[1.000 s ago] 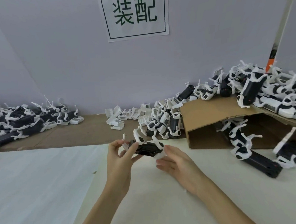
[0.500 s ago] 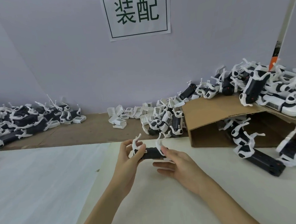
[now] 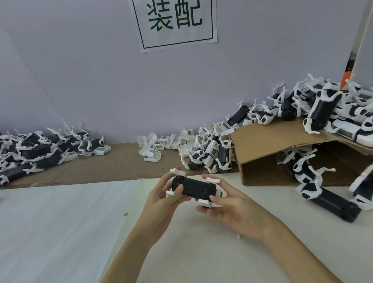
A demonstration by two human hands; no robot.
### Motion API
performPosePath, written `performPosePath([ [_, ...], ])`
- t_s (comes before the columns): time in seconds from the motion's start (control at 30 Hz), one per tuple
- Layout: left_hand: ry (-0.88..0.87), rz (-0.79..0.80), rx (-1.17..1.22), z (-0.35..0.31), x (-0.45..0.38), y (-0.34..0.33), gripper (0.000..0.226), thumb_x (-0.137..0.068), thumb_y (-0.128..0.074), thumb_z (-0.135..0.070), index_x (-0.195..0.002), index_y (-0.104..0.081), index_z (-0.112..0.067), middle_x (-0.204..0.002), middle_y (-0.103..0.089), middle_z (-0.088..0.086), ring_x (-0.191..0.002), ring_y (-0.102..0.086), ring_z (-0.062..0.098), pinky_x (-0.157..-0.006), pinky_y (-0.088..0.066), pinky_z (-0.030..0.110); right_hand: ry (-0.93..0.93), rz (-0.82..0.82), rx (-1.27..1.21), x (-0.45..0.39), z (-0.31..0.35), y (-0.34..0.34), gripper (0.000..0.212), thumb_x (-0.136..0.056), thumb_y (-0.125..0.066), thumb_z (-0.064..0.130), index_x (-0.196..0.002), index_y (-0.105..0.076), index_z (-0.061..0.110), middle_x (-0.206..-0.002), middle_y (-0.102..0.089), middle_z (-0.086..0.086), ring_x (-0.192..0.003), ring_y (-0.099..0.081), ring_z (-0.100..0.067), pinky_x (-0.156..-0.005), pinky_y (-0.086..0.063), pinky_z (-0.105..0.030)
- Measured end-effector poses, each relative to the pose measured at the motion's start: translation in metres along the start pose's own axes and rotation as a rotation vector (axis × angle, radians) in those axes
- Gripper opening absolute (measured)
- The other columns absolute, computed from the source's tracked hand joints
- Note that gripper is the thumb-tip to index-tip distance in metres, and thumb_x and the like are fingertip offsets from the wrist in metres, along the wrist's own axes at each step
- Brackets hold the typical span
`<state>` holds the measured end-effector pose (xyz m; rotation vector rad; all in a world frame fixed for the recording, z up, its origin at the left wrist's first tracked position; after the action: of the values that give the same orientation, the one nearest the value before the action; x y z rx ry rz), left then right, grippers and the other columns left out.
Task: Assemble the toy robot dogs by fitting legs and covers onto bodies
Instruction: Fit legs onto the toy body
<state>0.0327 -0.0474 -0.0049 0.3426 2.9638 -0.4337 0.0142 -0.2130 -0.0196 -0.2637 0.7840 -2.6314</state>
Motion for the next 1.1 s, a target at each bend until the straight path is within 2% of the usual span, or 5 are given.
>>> performPosePath([
  [0.23, 0.052, 0.294, 0.018, -0.003, 0.006, -0.024, 0.082, -0.087, -0.039, 0.027, -0.152, -0.059, -0.020, -0.156, -0.057, 0.012, -0.144, -0.054, 0.034, -0.112, -0.051, 0.037, 0.088, -0.222, -0.102, 0.000, 0.009, 0.020, 0.034, -0.100, -0.062, 0.040, -0.105, -0.069, 0.008, -0.124, -0.068, -0.030, -0.103, -0.068, -0.050, -0.097, -0.054, -0.048],
  [0.4, 0.126, 0.107, 0.135, 0.005, 0.000, -0.015, 0.039, -0.112, -0.048, -0.028, -0.150, -0.059, -0.023, -0.140, -0.068, 0.018, -0.130, -0.065, 0.041, -0.100, -0.059, 0.048, 0.133, -0.315, -0.027, 0.004, 0.016, 0.029, 0.053, -0.082, -0.079, 0.026, -0.133, -0.065, 0.021, -0.125, -0.072, -0.020, -0.115, -0.071, -0.036, -0.093, -0.058, -0.042],
  [0.53, 0.124, -0.053, -0.287, 0.008, 0.004, -0.012, 0.066, -0.090, -0.058, -0.078, -0.129, -0.067, -0.026, -0.111, -0.081, 0.007, -0.103, -0.079, 0.027, -0.093, -0.059, 0.037, 0.198, -0.288, 0.091, 0.001, 0.017, 0.021, 0.062, -0.077, -0.081, 0.024, -0.135, -0.063, 0.012, -0.119, -0.074, -0.018, -0.108, -0.072, -0.026, -0.104, -0.055, -0.042],
  [0.83, -0.091, -0.181, -0.535, -0.015, 0.007, -0.004, 0.024, -0.101, -0.068, -0.045, -0.095, -0.082, -0.027, -0.085, -0.080, 0.001, -0.080, -0.077, 0.017, -0.072, -0.052, 0.014, 0.241, -0.223, 0.300, 0.000, 0.018, 0.013, 0.058, -0.076, -0.084, 0.044, -0.129, -0.069, 0.028, -0.114, -0.077, -0.012, -0.114, -0.072, -0.027, -0.109, -0.053, -0.043],
  [1.1, -0.155, -0.235, -0.587, -0.012, 0.009, -0.011, 0.060, -0.098, -0.050, -0.069, -0.086, -0.075, -0.016, -0.069, -0.072, 0.010, -0.071, -0.072, 0.020, -0.071, -0.051, 0.021, 0.367, -0.306, 0.433, 0.006, 0.025, -0.001, 0.057, -0.077, -0.080, 0.058, -0.129, -0.068, 0.038, -0.113, -0.077, -0.002, -0.113, -0.071, -0.018, -0.098, -0.053, -0.030],
])
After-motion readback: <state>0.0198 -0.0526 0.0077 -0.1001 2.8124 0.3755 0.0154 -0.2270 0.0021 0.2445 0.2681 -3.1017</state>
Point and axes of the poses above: each hand's wrist, its own x-axis away from the middle knuckle, its own y-axis out of the back of the hand, z = x × y, the point moved 9 cm from there along -x, towards the middle knuckle
